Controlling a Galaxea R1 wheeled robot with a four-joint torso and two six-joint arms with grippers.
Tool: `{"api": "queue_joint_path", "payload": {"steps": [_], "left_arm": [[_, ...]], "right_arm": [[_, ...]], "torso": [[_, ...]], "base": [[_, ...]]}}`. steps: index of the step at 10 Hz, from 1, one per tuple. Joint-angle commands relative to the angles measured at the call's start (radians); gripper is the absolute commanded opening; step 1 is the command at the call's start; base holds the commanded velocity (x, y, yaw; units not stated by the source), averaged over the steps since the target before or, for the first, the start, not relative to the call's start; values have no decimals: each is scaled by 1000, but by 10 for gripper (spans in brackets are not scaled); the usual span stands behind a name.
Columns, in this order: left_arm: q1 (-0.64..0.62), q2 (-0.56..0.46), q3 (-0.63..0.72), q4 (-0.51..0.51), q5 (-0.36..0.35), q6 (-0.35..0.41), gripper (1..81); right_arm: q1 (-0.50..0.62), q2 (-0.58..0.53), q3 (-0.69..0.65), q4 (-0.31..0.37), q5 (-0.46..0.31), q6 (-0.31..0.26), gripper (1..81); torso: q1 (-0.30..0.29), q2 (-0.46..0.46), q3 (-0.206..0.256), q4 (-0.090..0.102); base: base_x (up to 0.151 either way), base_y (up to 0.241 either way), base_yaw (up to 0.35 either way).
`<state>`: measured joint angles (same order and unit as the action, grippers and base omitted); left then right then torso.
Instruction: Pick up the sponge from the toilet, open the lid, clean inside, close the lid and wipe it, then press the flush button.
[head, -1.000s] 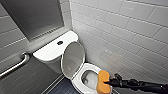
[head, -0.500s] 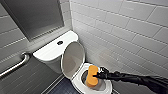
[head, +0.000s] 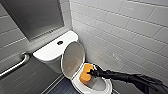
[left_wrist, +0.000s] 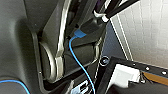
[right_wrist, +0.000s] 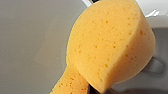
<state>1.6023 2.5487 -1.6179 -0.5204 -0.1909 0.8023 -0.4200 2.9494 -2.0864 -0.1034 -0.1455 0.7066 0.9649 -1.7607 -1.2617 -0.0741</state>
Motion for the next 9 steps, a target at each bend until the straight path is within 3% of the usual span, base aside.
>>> {"api": "queue_joint_path", "payload": {"steps": [1,5,9], "left_arm": [[23,-7,32,-7,106,-2,811],[37,-8,29,-9,105,-2,811],[43,-11,35,-10,105,-2,811]], "right_arm": [[144,105,-72,19,15,56,10],[79,219,-158,-53,14,51,10],[-35,214,-173,-119,29,47,10]], "torso": [[0,0,0,0],[0,0,0,0],[0,0,0,0]], "base": [[0,0,0],[0,0,0],[0,0,0]]}}
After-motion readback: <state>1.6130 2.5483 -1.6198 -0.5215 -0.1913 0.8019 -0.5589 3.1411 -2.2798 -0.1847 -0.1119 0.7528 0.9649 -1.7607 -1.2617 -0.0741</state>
